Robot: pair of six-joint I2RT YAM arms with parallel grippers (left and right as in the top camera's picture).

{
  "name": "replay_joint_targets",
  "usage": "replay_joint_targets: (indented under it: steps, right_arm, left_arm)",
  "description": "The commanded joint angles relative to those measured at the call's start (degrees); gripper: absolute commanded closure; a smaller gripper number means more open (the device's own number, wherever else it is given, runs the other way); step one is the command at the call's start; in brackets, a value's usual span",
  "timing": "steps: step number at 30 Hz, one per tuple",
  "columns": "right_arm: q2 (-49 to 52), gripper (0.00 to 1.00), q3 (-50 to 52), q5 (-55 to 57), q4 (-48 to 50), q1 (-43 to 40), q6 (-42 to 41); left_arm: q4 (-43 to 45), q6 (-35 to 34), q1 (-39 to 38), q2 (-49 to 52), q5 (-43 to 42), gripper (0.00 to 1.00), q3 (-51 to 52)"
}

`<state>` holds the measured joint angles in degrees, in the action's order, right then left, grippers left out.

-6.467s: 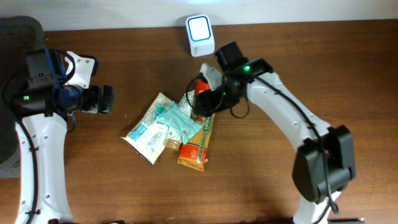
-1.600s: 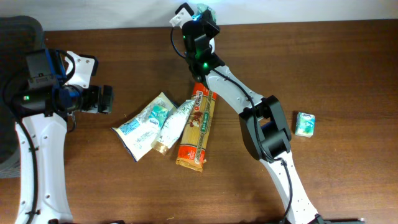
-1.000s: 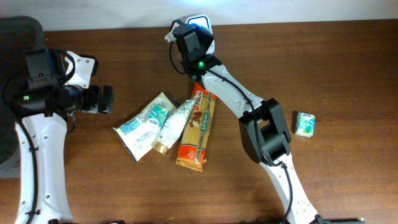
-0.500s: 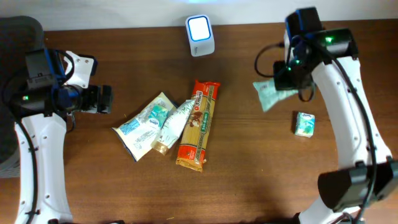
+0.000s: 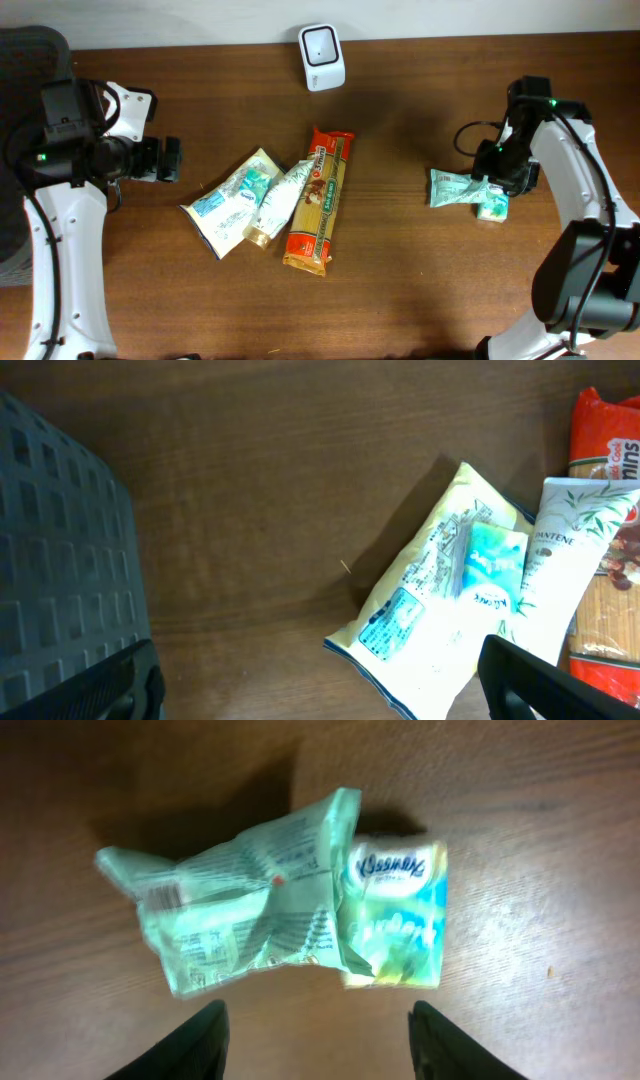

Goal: Scan the item barcode
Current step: 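Reach the right gripper to the pile and grasp the orange spaghetti packet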

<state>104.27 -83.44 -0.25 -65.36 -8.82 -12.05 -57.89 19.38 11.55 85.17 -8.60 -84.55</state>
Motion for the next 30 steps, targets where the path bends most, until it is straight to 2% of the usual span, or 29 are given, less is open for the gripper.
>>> replay_joint_targets:
  steps: [1, 3, 4, 7, 14, 22, 26, 30]
  right_arm:
    - [-0.94, 0.43, -9.57, -4.81, -5.60, 2.29, -0.24]
    - [-0.94, 0.43, -14.01, -10.75, -7.32, 5.97, -0.26]
    - [-0.92, 0.43, -14.49, -16.46, -5.77, 9.25, -0.31]
    - [0.35, 0.38, -13.53, -23.63, -2.80, 16.22, -1.18]
    - [13.66, 0.38, -13.49, -24.61, 3.76, 33.51, -10.80]
    - [16.04, 0.42, -10.60, -25.20, 6.27, 34.29, -11.54]
    - [16.04, 0.43, -2.23, -26.99, 16.57, 33.90, -15.93]
    - [16.06, 0.57, 7.17, -27.82, 30.23, 34.29, -26.75]
  left_arm:
    - [-0.09, 0.87, 0.13, -0.33, -0.61, 0.01, -0.50]
    - [-0.09, 0.87, 0.13, -0.33, -0.61, 0.01, -0.50]
    - [-0.09, 0.87, 0.13, -0.33, -0.61, 0.01, -0.50]
    - [-0.09, 0.87, 0.13, -0.33, -0.61, 0.01, -0.50]
    - [-0.09, 0.87, 0.13, -0.33, -0.61, 0.01, -0.50]
    - [-0.09, 0.87, 0.13, -0.33, -0.61, 0.01, -0.50]
    - [-0.09, 0.87, 0.13, -0.33, -0.61, 0.01, -0.50]
    - [-0.09, 0.87, 0.13, -0.33, -0.61, 0.01, -0.50]
